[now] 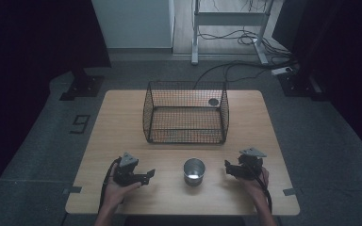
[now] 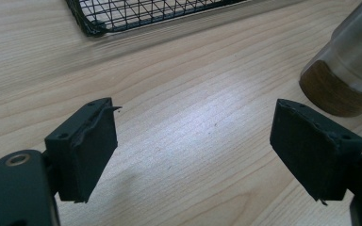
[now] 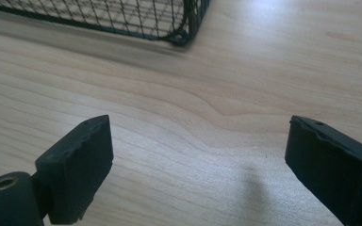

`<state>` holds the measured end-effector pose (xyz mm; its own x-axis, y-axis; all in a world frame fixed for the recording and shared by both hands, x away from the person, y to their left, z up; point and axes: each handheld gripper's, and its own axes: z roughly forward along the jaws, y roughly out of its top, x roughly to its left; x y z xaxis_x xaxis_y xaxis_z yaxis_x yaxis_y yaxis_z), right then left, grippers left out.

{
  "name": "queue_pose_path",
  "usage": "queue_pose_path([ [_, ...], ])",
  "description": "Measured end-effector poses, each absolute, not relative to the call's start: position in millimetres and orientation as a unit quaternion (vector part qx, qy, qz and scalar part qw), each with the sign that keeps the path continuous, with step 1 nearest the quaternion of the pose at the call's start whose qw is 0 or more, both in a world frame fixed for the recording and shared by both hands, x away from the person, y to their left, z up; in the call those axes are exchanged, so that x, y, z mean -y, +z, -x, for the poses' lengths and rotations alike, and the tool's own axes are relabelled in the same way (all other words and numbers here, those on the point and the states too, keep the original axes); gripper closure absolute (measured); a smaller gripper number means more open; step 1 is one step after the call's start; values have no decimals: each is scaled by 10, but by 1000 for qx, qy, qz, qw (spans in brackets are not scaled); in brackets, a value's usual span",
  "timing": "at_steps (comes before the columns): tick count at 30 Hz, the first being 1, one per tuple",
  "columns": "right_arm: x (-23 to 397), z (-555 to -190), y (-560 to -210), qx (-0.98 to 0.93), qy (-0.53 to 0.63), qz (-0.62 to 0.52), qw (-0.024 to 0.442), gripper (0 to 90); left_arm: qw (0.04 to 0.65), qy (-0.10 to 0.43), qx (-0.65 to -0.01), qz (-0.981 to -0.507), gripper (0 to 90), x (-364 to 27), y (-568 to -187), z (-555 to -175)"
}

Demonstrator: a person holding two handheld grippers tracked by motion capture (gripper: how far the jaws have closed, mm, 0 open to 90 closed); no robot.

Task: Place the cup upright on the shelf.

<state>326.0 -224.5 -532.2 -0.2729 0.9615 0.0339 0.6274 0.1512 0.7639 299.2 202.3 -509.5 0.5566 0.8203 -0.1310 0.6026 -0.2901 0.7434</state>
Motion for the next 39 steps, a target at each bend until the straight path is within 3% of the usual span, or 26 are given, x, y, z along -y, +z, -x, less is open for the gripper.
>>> queue_pose_path([
  [24,1921,-2913,-4753,-732,430,-472,239,89,387,144,-446,-794,155,-1991,-5077,-2960],
  [39,1650,-2798,-4649,-747,459,-427,223,91,391,144,-453,-788,155,-2036,-5074,-2975],
])
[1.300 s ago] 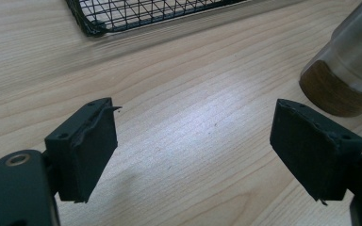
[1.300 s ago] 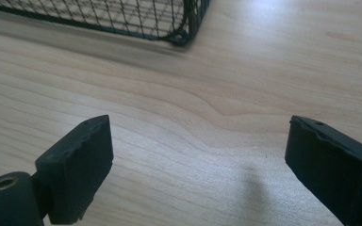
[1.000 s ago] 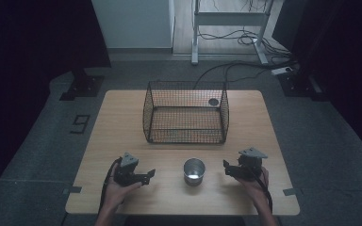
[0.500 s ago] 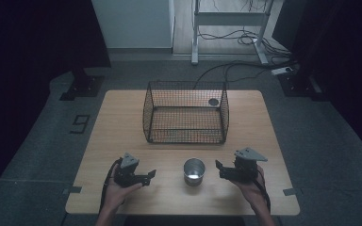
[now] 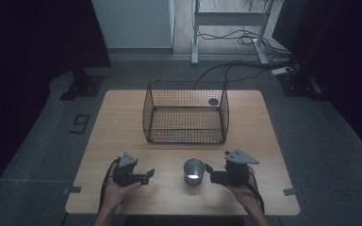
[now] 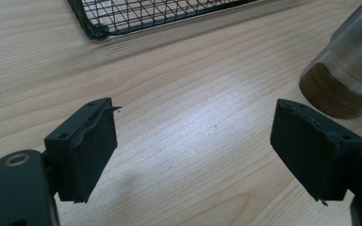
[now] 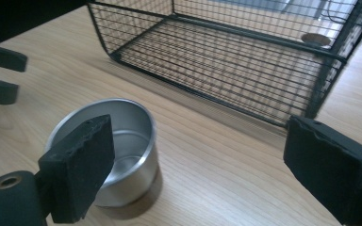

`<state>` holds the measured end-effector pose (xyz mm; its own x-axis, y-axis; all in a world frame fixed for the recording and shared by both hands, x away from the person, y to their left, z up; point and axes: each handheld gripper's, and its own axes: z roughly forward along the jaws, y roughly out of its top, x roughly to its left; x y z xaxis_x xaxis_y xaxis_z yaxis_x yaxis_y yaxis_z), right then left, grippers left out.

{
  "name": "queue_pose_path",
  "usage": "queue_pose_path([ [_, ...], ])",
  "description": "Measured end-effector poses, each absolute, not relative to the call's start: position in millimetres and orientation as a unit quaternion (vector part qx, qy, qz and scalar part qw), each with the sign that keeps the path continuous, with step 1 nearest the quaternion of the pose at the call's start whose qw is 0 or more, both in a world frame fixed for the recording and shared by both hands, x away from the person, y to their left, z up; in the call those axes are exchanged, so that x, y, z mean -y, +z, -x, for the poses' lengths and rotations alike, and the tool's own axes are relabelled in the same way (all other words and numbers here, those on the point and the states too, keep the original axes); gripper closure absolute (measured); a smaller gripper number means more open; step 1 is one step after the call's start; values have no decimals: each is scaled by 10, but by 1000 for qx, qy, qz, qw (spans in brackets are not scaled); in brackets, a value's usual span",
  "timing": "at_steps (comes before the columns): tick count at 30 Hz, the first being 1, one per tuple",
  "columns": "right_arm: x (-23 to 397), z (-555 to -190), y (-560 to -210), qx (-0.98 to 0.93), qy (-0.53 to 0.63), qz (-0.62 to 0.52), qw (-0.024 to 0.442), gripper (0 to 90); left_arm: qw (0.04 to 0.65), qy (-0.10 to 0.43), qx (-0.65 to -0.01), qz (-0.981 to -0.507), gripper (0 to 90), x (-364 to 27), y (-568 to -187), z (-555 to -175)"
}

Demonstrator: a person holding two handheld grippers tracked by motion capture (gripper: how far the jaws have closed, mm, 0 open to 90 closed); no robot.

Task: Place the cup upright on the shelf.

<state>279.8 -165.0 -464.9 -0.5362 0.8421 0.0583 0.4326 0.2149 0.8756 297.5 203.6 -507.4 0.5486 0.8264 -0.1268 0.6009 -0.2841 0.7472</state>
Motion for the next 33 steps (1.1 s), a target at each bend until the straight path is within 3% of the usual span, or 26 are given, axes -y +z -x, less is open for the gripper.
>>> queue_pose_path([
  [22,1182,-2818,-4676,-778,465,-383,178,61,398,142,-455,-784,155,-2075,-5050,-2980],
  [33,1020,-2893,-4807,-792,443,-380,180,20,398,140,-455,-784,155,-2074,-5057,-2985],
])
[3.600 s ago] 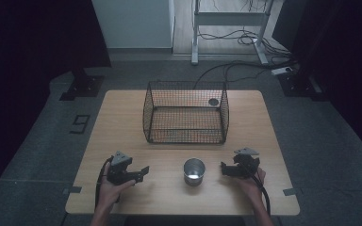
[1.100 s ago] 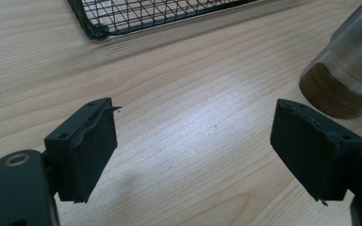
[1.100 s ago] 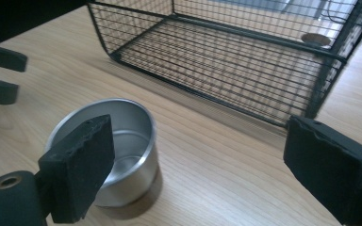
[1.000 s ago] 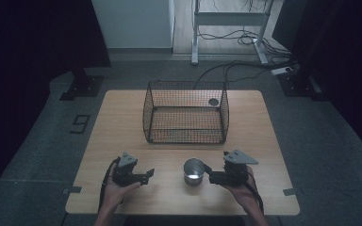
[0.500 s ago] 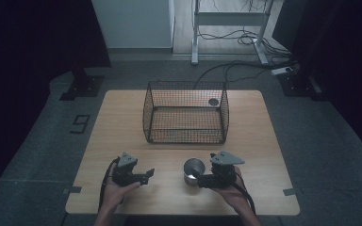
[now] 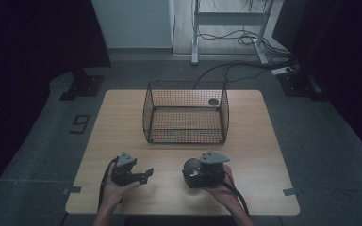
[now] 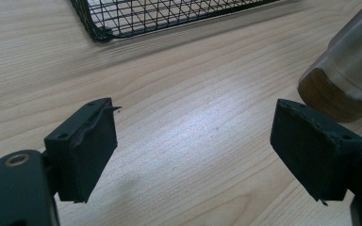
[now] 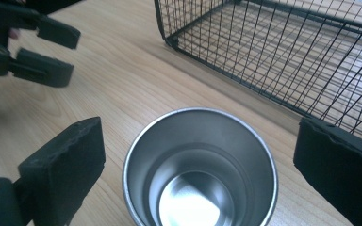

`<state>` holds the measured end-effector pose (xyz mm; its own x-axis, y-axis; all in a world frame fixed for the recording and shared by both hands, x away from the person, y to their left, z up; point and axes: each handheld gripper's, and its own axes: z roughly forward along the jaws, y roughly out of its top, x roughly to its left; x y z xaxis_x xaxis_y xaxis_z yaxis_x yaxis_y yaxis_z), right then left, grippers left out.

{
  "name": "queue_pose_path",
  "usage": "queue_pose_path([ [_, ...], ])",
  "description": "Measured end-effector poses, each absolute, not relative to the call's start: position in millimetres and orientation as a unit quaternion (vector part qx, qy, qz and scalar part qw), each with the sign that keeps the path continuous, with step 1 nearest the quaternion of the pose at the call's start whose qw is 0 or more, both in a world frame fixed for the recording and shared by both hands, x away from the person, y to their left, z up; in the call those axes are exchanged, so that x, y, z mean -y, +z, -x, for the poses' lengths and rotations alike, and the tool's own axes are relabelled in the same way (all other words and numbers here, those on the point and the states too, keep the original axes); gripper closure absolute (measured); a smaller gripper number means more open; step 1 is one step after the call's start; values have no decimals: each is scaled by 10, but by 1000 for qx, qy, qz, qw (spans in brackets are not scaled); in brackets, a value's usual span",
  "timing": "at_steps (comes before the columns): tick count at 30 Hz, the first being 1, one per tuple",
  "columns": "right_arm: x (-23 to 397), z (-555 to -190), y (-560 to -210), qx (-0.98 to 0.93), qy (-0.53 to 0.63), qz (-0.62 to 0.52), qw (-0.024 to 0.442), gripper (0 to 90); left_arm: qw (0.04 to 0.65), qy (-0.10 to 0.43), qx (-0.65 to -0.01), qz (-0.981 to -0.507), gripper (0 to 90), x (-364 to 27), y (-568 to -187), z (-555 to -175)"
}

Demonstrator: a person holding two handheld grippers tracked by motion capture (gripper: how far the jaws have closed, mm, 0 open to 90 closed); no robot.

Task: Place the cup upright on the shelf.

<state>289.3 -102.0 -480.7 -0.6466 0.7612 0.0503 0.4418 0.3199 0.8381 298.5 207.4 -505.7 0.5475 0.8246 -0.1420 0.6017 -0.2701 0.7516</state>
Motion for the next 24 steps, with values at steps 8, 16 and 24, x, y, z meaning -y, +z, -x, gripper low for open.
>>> queue_pose_path([
  [8,990,-2914,-4917,-798,429,-379,186,8,396,141,-452,-787,154,-2063,-5063,-2986],
  [16,950,-2947,-5071,-807,416,-379,181,9,396,140,-452,-787,155,-2061,-5069,-2989],
  [24,931,-2936,-5142,-811,413,-369,188,103,395,140,-452,-787,155,-2055,-5070,-2987],
])
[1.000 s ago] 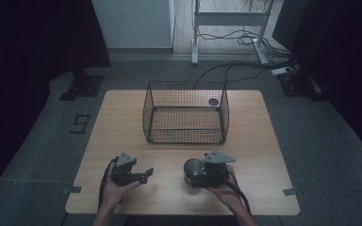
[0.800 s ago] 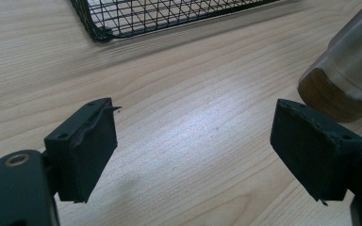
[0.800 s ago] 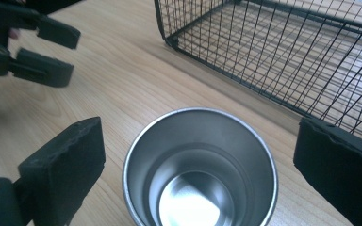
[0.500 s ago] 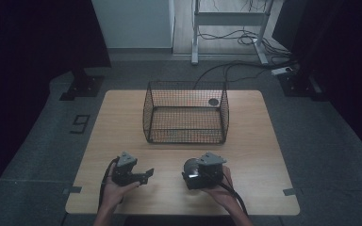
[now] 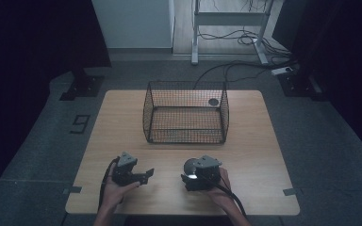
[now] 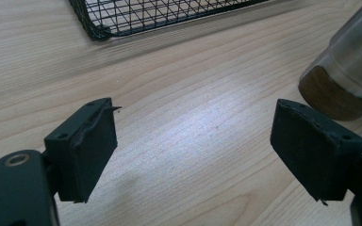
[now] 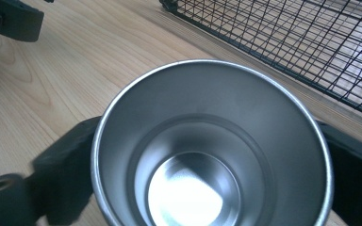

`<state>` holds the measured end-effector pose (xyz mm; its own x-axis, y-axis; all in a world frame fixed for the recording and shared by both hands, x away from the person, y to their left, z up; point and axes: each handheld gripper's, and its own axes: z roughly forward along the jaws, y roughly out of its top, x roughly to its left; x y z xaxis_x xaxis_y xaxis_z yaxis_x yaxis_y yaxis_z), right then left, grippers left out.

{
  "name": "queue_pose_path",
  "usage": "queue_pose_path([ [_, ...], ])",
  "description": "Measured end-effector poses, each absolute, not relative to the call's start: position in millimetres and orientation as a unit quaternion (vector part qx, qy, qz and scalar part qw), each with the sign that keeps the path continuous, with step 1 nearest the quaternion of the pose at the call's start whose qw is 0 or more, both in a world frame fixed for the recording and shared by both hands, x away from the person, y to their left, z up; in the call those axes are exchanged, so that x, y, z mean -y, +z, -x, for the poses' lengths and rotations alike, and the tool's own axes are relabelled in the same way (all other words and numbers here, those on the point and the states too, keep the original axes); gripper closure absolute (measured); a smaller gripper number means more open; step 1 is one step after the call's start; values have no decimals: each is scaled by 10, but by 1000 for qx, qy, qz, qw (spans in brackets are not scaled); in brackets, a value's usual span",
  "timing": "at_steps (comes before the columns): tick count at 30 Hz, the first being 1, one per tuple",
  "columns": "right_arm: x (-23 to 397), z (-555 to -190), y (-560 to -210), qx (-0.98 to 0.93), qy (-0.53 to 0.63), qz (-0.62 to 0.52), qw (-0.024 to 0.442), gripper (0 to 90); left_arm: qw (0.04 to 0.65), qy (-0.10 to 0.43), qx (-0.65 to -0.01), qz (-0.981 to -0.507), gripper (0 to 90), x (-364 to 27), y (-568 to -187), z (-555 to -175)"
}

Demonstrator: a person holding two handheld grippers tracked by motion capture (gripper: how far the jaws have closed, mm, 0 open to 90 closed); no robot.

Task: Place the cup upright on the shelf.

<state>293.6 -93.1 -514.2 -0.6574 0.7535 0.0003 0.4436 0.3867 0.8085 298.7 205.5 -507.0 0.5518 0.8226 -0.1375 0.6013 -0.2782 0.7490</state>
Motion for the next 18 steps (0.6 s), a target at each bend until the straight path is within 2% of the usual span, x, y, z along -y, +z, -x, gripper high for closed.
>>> queue_pose_path([
  [2,940,-2931,-5153,-812,412,-367,191,133,395,140,-451,-788,155,-2055,-5069,-2987],
  [18,1021,-2920,-5008,-806,434,-356,187,141,397,143,-455,-785,155,-2082,-5064,-2989],
])
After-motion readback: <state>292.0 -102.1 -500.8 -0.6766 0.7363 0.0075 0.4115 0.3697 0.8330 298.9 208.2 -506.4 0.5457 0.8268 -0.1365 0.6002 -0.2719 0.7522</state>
